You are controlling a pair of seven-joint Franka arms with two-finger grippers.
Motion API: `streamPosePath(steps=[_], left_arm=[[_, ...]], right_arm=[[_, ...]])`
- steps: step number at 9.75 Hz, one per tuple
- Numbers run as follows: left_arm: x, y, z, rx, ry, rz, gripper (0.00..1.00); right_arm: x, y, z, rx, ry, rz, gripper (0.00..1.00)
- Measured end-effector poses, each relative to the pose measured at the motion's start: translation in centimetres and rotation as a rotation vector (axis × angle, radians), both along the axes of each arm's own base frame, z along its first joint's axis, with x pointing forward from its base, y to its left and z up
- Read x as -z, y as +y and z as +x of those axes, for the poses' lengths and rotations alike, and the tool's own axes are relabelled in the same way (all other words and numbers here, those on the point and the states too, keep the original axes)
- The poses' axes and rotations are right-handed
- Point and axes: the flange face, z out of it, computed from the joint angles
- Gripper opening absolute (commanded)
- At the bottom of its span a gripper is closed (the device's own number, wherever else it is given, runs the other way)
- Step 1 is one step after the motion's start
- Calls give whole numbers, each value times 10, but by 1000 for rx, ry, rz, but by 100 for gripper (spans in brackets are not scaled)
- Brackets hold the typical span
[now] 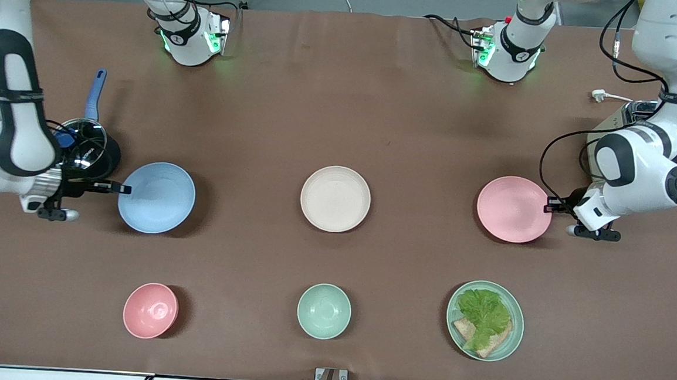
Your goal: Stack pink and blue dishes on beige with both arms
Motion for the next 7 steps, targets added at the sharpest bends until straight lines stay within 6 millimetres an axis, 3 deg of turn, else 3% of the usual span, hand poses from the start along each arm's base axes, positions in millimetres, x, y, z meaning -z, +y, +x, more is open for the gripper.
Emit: streamPosePath(steps=[1,3,5,7], left_arm=[[-25,-21,7,35,-26,-20,1],[-65,-101,14,69,-59,-58,1],[-83,-206,14,9,-41,-90,1],[-117,-286,12,-63,-49,-133,2]], right_arm=[[-30,4,10,9,33,-9,1],[-75,25,26,40,87,-28,1],[-87,65,35,91,138,-66,1],[-93,117,40,115,176,-87,1]])
